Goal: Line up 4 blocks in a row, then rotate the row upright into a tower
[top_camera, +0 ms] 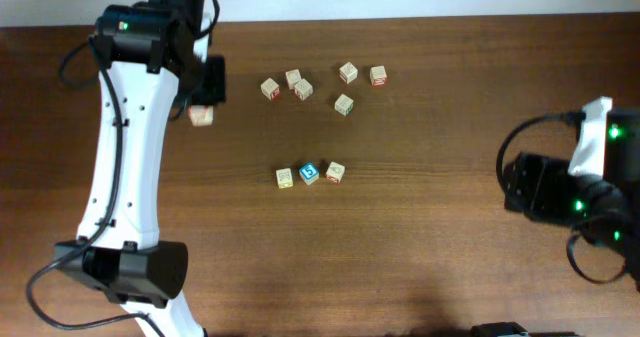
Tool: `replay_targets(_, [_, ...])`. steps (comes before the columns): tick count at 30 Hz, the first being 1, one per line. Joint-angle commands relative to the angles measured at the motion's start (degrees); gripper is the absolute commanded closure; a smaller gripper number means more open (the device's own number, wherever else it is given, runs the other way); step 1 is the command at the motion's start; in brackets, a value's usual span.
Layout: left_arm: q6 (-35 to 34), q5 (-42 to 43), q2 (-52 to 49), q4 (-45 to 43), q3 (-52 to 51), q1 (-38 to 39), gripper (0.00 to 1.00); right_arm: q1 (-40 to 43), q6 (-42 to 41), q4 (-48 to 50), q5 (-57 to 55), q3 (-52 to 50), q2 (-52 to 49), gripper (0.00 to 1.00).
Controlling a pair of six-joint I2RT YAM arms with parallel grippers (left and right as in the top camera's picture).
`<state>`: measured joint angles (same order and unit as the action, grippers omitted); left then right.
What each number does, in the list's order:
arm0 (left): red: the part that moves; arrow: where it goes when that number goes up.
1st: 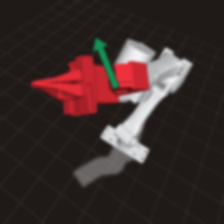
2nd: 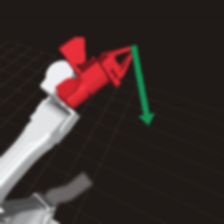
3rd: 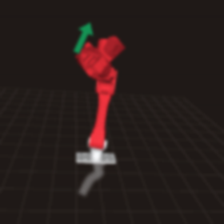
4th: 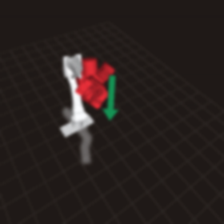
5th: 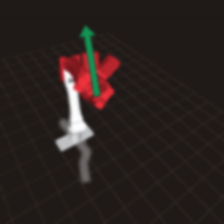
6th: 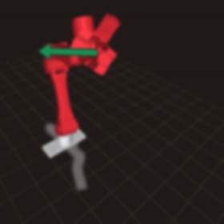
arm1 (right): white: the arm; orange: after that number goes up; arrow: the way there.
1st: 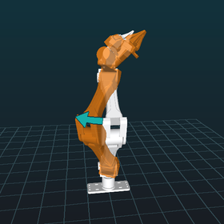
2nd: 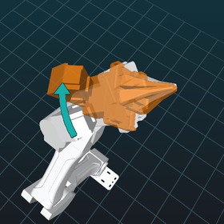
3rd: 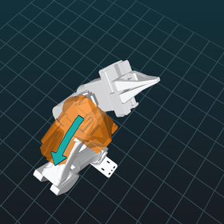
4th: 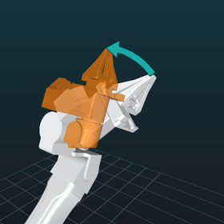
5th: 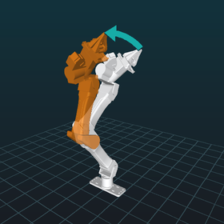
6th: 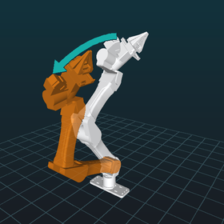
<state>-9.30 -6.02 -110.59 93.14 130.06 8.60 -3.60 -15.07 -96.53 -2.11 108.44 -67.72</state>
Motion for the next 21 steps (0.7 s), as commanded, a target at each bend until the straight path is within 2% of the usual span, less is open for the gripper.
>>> replay_targets(1, [-4.04, -0.26, 1.62, 3.58, -2.05, 0.7, 0.85, 0.24, -0.39, -0.81, 1.53, -0.79, 1.79, 0.16])
replay_targets(7, [-8.37, -2.38, 2.08, 0.37, -20.0, 1.66, 0.87, 0.24, -0.39, -0.79, 1.6, -6.8, 5.88, 0.16])
replay_targets(18, [-9.4, -2.4, 12.37, 2.64, -20.55, 1.9, 0.84, 0.24, -0.37, -0.13, 1.44, -6.82, 4.17, 0.15])
replay_targets(21, [-10.67, -2.34, 12.37, -4.68, -24.96, 3.87, 0.82, 0.24, -0.35, -0.11, 1.42, -6.82, 3.08, 0.15])
